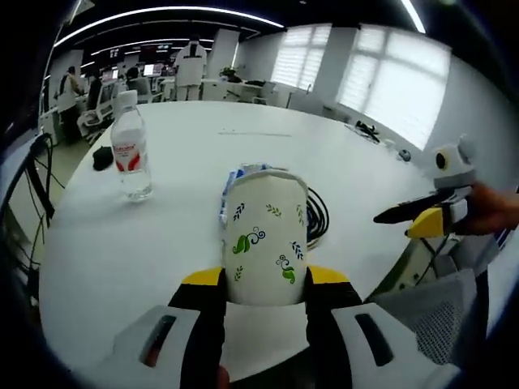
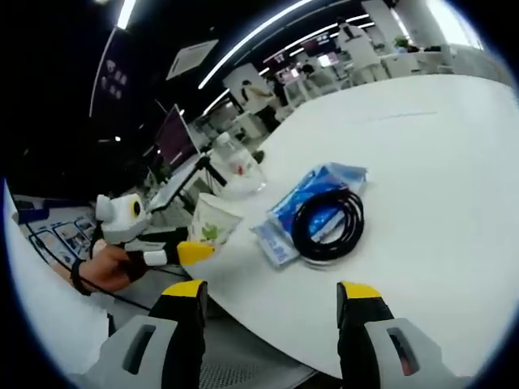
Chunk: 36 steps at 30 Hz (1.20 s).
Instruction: Arrange the tabletop items into an orderly group along one side of the table until the central work area is clear of visible clutter.
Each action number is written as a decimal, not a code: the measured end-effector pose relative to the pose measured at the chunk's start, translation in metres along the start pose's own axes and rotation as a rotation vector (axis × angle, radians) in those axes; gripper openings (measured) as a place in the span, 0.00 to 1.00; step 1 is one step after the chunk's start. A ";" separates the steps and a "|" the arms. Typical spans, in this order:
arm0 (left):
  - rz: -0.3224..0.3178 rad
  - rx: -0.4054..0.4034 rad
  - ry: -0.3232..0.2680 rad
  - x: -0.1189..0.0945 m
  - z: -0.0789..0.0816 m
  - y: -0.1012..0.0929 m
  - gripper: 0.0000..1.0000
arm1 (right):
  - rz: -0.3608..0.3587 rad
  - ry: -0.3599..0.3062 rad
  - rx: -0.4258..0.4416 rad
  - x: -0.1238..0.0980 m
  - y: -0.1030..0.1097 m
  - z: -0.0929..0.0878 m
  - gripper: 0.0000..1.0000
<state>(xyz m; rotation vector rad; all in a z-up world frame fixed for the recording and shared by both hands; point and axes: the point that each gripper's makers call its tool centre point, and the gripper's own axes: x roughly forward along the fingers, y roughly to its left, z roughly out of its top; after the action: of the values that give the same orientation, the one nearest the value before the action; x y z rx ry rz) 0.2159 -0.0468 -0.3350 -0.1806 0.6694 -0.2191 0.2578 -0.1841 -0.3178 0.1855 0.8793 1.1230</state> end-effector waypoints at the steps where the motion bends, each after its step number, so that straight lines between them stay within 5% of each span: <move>1: -0.002 0.006 0.000 0.000 -0.001 0.000 0.37 | 0.002 0.001 -0.001 0.000 0.001 0.000 0.66; 14: -0.063 0.084 0.034 0.000 -0.009 -0.016 0.37 | 0.086 -0.044 0.035 0.011 0.030 0.014 0.62; 36: -0.220 0.256 0.098 0.002 -0.025 -0.064 0.37 | 0.163 0.004 0.032 0.025 0.060 0.001 0.54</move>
<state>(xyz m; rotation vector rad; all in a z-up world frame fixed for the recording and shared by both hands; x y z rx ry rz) 0.1921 -0.1111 -0.3405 0.0029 0.7117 -0.5246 0.2202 -0.1358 -0.2976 0.2854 0.8979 1.2617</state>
